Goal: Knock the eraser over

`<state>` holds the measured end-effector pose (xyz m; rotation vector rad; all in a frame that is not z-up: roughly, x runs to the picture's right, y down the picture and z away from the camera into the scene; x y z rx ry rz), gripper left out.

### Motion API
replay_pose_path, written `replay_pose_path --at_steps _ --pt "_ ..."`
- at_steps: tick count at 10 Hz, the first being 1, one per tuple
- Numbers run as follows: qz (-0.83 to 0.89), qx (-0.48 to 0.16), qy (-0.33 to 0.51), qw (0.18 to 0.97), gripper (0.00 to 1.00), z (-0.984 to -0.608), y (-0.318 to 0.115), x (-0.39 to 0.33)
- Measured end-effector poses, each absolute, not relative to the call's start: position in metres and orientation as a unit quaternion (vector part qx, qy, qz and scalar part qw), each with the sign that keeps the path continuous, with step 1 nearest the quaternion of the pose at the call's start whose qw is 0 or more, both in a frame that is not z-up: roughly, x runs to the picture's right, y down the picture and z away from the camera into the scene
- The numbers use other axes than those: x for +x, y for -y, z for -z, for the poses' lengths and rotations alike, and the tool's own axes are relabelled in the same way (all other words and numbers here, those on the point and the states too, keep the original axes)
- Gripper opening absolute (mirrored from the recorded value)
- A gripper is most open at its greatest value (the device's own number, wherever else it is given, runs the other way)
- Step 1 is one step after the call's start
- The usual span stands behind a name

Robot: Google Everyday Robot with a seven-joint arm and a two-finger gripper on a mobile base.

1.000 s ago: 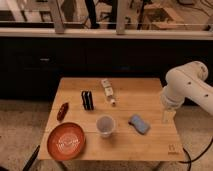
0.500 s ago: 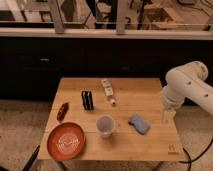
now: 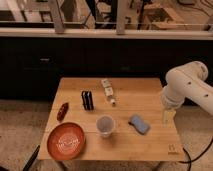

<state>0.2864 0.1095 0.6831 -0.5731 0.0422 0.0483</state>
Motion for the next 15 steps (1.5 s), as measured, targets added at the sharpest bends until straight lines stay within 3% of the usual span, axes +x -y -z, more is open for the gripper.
replay_pose_path --at_steps 15 --pt "0.058 -0.268 -0.021 0.961 0.77 -0.7 -0.098 0.195"
